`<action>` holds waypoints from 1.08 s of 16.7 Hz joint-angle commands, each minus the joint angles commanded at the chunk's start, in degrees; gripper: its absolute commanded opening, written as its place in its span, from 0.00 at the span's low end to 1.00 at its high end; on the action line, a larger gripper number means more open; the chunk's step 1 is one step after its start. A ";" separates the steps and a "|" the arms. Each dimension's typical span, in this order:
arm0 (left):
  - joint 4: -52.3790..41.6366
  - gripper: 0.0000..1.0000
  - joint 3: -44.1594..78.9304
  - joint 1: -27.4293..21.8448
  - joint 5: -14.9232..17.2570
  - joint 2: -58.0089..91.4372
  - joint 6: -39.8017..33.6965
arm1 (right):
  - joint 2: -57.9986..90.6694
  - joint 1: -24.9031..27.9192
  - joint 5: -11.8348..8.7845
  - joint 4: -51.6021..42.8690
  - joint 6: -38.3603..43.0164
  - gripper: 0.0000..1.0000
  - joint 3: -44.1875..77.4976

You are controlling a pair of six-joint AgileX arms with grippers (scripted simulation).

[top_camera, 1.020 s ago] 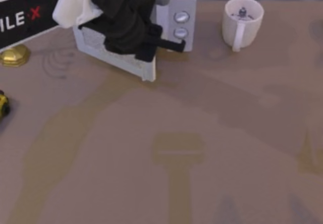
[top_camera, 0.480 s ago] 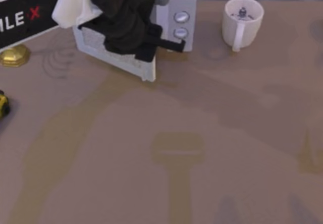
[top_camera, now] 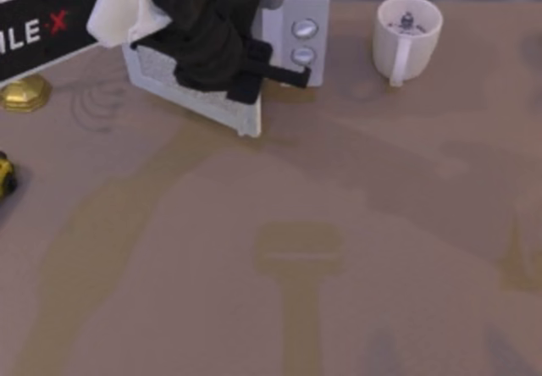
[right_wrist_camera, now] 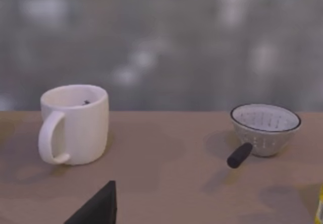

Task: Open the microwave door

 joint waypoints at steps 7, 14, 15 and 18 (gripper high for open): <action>1.17 0.00 -4.56 1.54 3.31 -3.27 5.58 | 0.00 0.00 0.00 0.00 0.00 1.00 0.00; 1.65 0.00 -5.76 2.09 4.28 -4.41 7.37 | 0.00 0.00 0.00 0.00 0.00 1.00 0.00; 1.65 0.00 -5.76 2.09 4.28 -4.41 7.37 | 0.00 0.00 0.00 0.00 0.00 1.00 0.00; 1.65 0.00 -5.76 2.09 4.28 -4.41 7.37 | 0.00 0.00 0.00 0.00 0.00 1.00 0.00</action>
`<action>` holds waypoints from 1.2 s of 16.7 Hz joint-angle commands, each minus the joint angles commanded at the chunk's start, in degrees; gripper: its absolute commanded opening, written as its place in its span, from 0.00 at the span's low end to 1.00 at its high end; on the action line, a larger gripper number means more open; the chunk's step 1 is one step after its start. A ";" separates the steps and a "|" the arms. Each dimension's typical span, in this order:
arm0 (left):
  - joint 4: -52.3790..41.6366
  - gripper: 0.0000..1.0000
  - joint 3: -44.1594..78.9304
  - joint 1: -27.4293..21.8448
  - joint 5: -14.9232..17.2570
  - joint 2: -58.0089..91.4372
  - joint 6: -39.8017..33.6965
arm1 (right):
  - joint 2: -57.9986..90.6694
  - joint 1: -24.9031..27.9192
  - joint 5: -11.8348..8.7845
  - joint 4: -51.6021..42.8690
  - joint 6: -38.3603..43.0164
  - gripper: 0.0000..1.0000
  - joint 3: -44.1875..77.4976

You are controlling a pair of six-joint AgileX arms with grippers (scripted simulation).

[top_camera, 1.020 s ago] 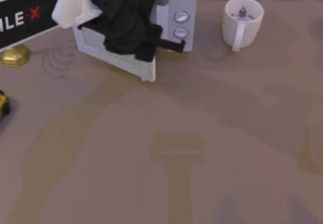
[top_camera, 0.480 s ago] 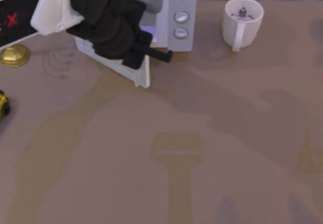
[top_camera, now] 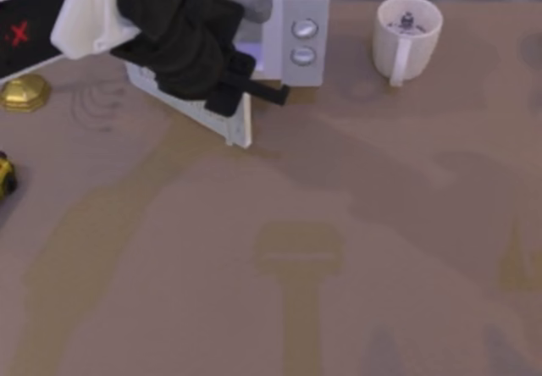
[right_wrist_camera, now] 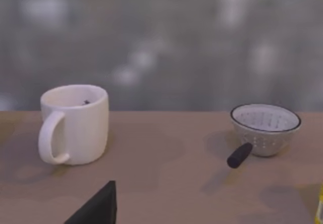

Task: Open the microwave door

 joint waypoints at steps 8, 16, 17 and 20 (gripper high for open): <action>0.00 0.00 0.00 0.00 0.00 0.00 0.00 | 0.00 0.00 0.00 0.00 0.00 1.00 0.00; 0.00 0.00 0.00 0.00 0.00 0.00 0.00 | 0.00 0.00 0.00 0.00 0.00 1.00 0.00; 0.00 0.00 -0.14 -0.29 0.38 0.14 -0.22 | 0.00 0.00 0.00 0.00 0.00 1.00 0.00; 0.17 0.00 -1.16 0.40 1.35 -0.85 1.72 | 0.00 0.00 0.00 0.00 0.00 1.00 0.00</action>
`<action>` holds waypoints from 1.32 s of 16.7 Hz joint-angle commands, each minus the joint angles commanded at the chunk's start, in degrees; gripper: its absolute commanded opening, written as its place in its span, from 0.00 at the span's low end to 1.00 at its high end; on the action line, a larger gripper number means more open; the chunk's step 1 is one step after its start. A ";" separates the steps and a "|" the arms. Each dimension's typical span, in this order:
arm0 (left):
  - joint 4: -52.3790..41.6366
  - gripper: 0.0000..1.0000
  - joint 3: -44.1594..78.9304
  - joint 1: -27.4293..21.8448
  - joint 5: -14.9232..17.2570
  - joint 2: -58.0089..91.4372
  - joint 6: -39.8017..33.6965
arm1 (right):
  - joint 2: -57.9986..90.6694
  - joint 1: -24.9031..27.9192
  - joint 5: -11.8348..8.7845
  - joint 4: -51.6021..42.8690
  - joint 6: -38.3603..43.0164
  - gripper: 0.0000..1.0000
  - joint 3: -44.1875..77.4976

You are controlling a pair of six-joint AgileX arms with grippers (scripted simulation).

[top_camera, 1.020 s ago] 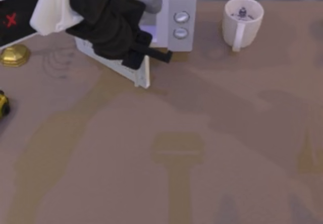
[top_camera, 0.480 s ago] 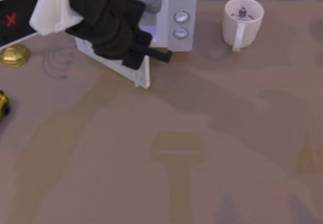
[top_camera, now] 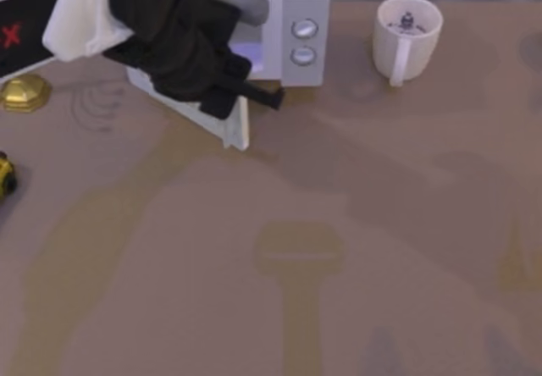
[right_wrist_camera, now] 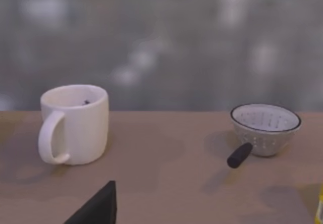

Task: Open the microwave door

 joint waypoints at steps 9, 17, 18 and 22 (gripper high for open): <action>0.33 0.00 -3.52 2.36 3.42 -3.01 6.47 | 0.00 0.00 0.00 0.00 0.00 1.00 0.00; 0.33 0.00 -3.52 2.36 3.42 -3.01 6.47 | 0.00 0.00 0.00 0.00 0.00 1.00 0.00; 0.33 0.00 -3.52 2.36 3.42 -3.01 6.47 | 0.00 0.00 0.00 0.00 0.00 1.00 0.00; 0.33 0.00 -3.52 2.36 3.42 -3.01 6.47 | 0.00 0.00 0.00 0.00 0.00 1.00 0.00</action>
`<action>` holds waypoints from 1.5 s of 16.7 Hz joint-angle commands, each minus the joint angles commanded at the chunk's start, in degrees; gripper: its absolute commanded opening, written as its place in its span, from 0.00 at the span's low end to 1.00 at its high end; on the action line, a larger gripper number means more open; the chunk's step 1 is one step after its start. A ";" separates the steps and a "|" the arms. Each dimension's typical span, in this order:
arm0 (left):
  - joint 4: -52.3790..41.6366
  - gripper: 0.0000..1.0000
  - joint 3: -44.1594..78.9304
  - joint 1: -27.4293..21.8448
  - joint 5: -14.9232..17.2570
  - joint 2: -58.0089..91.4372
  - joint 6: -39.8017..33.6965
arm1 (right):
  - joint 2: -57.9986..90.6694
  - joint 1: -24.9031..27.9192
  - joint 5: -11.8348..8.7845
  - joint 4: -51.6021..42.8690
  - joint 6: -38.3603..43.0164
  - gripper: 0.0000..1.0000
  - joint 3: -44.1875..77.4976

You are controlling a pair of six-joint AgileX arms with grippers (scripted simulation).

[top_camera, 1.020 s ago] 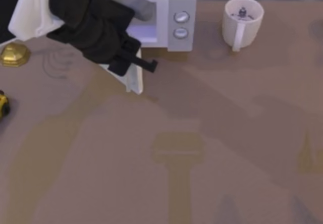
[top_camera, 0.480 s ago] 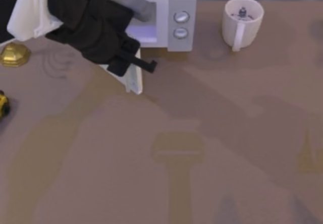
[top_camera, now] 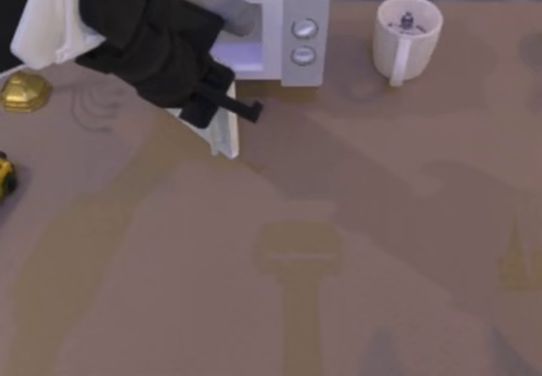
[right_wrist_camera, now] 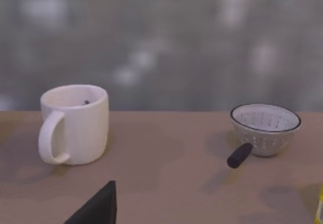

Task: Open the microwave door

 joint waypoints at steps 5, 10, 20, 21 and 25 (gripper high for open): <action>0.00 0.00 0.00 0.00 0.00 0.00 0.00 | 0.00 0.00 0.00 0.00 0.00 1.00 0.00; 0.00 0.00 -0.20 -0.19 0.44 0.06 -0.01 | 0.00 0.00 0.00 0.00 0.00 1.00 0.00; -0.82 0.00 -3.44 3.51 5.20 -3.09 9.23 | 0.00 0.00 0.00 0.00 0.00 1.00 0.00; -0.82 0.00 -3.44 3.51 5.20 -3.09 9.23 | 0.00 0.00 0.00 0.00 0.00 1.00 0.00; -0.82 0.00 -3.44 3.51 5.20 -3.09 9.23 | 0.00 0.00 0.00 0.00 0.00 1.00 0.00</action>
